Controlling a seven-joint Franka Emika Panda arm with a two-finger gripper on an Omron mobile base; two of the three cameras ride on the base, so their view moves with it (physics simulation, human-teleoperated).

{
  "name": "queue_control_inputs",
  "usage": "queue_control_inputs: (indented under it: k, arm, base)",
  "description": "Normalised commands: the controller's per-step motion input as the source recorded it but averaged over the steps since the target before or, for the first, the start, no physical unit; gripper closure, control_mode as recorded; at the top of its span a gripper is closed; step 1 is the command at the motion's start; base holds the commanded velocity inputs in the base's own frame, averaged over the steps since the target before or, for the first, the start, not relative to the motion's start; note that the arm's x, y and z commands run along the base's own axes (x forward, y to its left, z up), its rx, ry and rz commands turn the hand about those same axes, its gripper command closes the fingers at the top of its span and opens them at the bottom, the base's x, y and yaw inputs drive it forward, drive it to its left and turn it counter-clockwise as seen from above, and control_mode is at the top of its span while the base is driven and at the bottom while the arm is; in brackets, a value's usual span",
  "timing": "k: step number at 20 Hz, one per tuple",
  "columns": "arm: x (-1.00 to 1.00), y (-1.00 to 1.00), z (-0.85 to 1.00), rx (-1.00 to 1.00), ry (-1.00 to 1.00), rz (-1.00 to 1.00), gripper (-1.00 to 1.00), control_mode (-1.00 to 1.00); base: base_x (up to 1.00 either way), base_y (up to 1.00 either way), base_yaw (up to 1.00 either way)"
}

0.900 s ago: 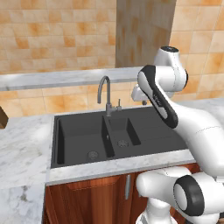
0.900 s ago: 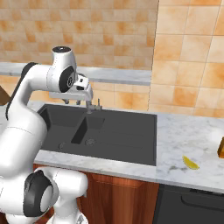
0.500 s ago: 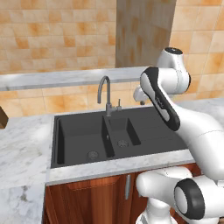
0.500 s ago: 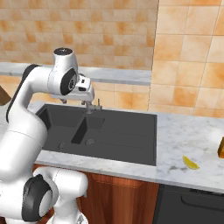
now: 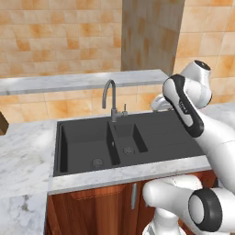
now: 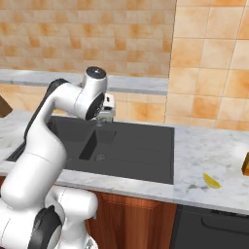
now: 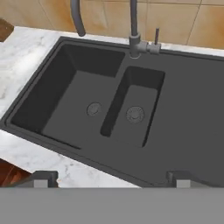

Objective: Turn on the sink faucet. Then move the lemon wedge from the counter to the sink. Turn off the sink. Move the vegetable from the sink to the pot next to the stove. Finally move the pot to the rear left burner.

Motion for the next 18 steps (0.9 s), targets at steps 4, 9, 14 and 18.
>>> queue_control_inputs:
  k: [4,9,14,18]
  arm:
    - [0.45,-0.01,-0.12,0.13,-0.07,0.28,-1.00,-1.00]
    - [0.33,0.04,-0.22,0.10,-0.06,0.27,-1.00,-1.00]
    - [0.64,0.03,-0.29,0.13,-0.17,0.20,-1.00,-1.00]
    - [0.23,-0.04,-0.27,0.11,-0.12,0.16,-1.00,-1.00]
  base:
    - [0.00,0.00,0.00]
    - [0.00,0.00,0.00]
    - [0.00,0.00,0.00]
    - [0.00,0.00,0.00]
